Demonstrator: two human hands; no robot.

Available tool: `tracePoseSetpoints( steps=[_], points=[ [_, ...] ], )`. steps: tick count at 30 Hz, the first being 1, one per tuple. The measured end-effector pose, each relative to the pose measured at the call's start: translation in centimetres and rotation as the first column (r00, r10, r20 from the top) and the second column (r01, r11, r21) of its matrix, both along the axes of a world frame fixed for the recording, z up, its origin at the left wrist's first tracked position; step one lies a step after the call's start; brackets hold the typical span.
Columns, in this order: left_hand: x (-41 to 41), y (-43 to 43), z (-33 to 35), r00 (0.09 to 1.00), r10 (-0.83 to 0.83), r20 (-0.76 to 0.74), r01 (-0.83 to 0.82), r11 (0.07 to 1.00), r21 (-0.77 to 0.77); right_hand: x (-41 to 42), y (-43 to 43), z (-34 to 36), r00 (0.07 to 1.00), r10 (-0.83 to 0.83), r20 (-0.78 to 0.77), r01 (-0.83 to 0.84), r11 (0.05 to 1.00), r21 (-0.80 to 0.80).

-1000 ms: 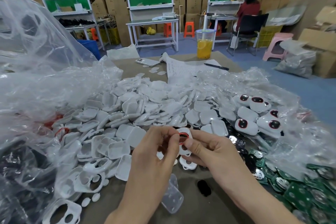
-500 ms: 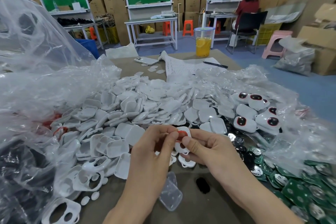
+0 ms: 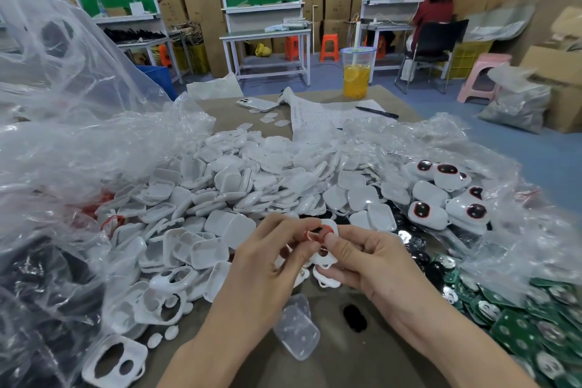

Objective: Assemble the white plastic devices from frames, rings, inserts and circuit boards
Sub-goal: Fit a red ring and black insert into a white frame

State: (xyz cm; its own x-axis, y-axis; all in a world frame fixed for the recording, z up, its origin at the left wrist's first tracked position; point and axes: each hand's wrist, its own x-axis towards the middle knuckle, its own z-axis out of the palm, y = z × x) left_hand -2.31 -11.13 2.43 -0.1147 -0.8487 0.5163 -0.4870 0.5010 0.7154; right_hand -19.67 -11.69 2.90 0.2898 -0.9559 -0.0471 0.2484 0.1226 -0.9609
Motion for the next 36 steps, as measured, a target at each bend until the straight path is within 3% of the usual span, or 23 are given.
tracePoseSetpoints(
  steps=[12,22,36],
  points=[
    [-0.2,-0.1,0.3,0.987,-0.023,-0.159,0.042,0.992,0.118,-0.4,-0.2,0.0,0.997,0.066,0.048,-0.069,0.995,0.072],
    [-0.2,-0.1,0.2,0.988,-0.009,-0.152,0.024,0.995,0.095,-0.5,-0.3,0.0,0.996,0.08,0.033,-0.081,0.996,0.031],
    [0.5,0.1,1.2,0.968,-0.067,-0.241,0.133,0.955,0.267,-0.3,-0.4,0.4,0.998,0.024,0.051,-0.025,1.0,0.014]
  ],
)
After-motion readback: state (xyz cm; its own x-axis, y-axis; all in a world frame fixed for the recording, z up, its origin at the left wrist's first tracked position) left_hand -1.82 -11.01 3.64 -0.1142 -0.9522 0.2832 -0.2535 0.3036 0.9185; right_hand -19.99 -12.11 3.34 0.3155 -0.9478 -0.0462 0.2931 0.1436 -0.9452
